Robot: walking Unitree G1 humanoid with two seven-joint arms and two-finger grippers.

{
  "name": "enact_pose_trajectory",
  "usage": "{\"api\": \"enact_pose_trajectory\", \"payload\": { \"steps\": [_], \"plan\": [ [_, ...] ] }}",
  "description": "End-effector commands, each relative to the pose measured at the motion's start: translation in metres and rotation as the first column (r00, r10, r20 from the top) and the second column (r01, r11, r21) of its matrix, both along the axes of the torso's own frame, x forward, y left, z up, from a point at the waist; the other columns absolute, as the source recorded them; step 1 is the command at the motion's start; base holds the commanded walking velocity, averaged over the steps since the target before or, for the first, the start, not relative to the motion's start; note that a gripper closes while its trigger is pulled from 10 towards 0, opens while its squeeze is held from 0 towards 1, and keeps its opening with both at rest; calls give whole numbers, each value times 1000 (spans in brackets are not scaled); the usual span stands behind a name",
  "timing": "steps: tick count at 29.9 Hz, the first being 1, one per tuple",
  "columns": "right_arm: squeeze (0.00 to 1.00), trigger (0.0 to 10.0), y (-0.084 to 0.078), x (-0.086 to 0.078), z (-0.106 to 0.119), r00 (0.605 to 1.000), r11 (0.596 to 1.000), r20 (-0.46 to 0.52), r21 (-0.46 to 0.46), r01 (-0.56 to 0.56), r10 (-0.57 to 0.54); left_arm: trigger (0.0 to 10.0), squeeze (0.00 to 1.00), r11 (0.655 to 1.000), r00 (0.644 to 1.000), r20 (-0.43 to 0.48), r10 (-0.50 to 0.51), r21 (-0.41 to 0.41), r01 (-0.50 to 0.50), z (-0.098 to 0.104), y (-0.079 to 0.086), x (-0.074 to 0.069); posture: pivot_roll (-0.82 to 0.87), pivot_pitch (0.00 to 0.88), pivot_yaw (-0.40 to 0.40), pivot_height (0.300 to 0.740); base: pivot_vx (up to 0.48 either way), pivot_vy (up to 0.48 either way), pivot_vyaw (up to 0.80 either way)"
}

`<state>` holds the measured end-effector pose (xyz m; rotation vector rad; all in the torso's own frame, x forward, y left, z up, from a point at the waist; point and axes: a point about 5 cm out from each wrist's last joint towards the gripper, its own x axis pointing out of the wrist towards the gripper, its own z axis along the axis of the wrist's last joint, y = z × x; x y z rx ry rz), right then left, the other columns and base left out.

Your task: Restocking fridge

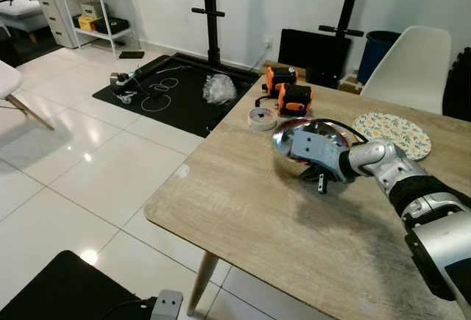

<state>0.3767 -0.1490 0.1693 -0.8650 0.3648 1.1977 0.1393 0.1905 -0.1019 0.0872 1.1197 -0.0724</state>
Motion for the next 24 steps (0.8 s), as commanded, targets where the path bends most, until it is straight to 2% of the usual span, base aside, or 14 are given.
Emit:
{"api": "enact_pose_trajectory", "payload": {
  "steps": [1, 6, 10, 11, 12, 15, 16, 19, 21, 23, 24],
  "plan": [
    [0, 0, 3, -5, 6, 995, 995, -14, 37, -94, 95, 10000, 0, 1000, 999, -52, -2, -6, 1, -5, -3, -13, -63, 0, -36, 740, 0, 0, 0],
    [0, 0, 2, -16, 4, 979, 981, -62, 37, -192, 194, 10000, 0, 1000, 999, -50, -3, -5, 3, -5, -3, -12, -64, 0, -36, 740, 0, 0, 0],
    [0, 0, -6, -16, 2, 986, 986, -23, 2, -166, 166, 10000, 0, 1000, 999, -49, -4, -4, 4, -5, -3, -12, -65, 0, -35, 740, 0, 0, 0],
    [0, 0, -13, -12, 3, 994, 994, 25, -20, -104, 105, 10000, 0, 1000, 999, -49, -3, -3, 3, -5, -3, -12, -65, 0, -36, 740, 0, 0, 0],
    [0, 0, -13, -12, 3, 994, 994, 25, -20, -104, 105, 10000, 0, 1000, 999, -49, -3, -3, 3, -5, -3, -12, -65, 0, -36, 740, 0, 0, 0],
    [0, 0, -34, -5, 9, 990, 998, 130, -29, 52, -47, 10000, 0, 1000, 999, -49, -2, -1, 2, -5, -3, -12, -65, 0, -36, 740, 0, 0, 0],
    [0, 0, -34, -5, 9, 990, 998, 130, -29, 52, -47, 10000, 0, 1000, 999, -49, -2, -1, 2, -5, -3, -12, -65, 0, -36, 740, 0, 0, 0],
    [0, 0, -59, -4, 23, 960, 983, 212, 55, 176, -183, 10000, 0, 1000, 999, -49, -5, 4, 5, -5, -3, -12, -66, 0, -32, 740, 0, 0, 0],
    [0, 0, -62, -4, 25, 954, 980, 223, 66, 190, -200, 10000, 0, 1000, 999, -48, -6, 5, 6, -5, -3, -12, -66, 0, -32, 740, 0, 0, 0],
    [0, 0, -79, -5, 31, 926, 962, 260, 71, 264, -273, 10000, 0, 1000, 999, -49, -8, 15, 8, -4, -2, -11, -69, 0, -28, 740, 0, 0, 0],
    [0, 0, -79, -5, 31, 926, 962, 260, 71, 264, -273, 10000, 0, 1000, 999, -49, -8, 15, 8, -4, -2, -11, -69, 0, -28, 740, 0, 0, 0]
  ]
}}
